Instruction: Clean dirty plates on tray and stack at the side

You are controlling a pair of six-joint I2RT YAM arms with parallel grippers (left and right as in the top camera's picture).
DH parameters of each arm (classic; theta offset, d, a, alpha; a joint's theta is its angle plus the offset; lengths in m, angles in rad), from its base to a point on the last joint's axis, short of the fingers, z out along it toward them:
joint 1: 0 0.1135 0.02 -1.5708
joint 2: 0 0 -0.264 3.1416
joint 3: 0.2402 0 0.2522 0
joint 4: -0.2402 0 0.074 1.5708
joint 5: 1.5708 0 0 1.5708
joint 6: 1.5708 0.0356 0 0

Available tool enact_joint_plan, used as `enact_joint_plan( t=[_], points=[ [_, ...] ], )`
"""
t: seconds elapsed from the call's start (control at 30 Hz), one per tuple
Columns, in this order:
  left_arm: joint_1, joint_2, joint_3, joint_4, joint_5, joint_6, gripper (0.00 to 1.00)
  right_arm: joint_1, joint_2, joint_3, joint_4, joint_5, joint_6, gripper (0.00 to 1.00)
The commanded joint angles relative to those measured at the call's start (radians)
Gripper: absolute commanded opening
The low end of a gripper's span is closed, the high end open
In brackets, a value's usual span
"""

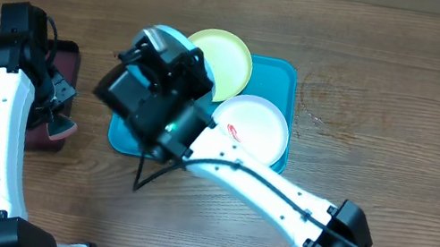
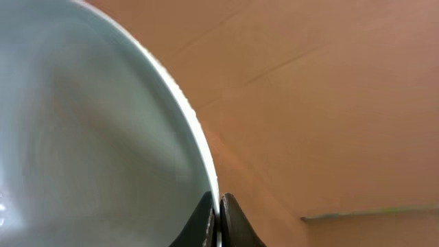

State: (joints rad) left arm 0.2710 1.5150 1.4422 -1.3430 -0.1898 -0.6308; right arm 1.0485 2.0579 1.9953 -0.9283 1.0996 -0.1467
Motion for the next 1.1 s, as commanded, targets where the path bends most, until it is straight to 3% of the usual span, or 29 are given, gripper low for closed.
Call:
enact_joint_plan(
  t=[0.0,0.1,0.2,0.3,0.5,0.7,0.87,1.07],
  points=[
    [0.004,0.002,-0.005,0.002,0.006,-0.013,0.04,-0.133,-0.018,0.016,-0.056,-0.380,0.275,0.04],
    [0.004,0.002,-0.005,0.005,0.007,-0.012,0.04,-0.256,-0.018,0.016,-0.098,-0.677,0.397,0.04],
    [0.004,0.002,-0.005,0.005,0.007,-0.012,0.04,-0.408,-0.017,0.015,-0.141,-1.035,0.409,0.04],
    [0.003,0.002,-0.005,0.005,0.010,-0.012,0.04,-0.571,-0.017,0.014,-0.198,-1.252,0.409,0.04],
    [0.003,0.002,-0.005,0.005,0.016,-0.012,0.04,-0.861,-0.014,-0.016,-0.259,-1.280,0.409,0.04],
    [0.003,0.002,-0.005,0.011,0.016,-0.012,0.04,-1.118,-0.013,-0.133,-0.200,-1.281,0.409,0.04],
    [0.003,0.002,-0.005,0.014,0.027,-0.012,0.04,-1.231,-0.013,-0.256,-0.121,-1.281,0.409,0.04],
    [0.003,0.002,-0.005,0.035,0.034,-0.012,0.04,-1.262,-0.013,-0.415,0.014,-1.281,0.409,0.04]
  ],
)
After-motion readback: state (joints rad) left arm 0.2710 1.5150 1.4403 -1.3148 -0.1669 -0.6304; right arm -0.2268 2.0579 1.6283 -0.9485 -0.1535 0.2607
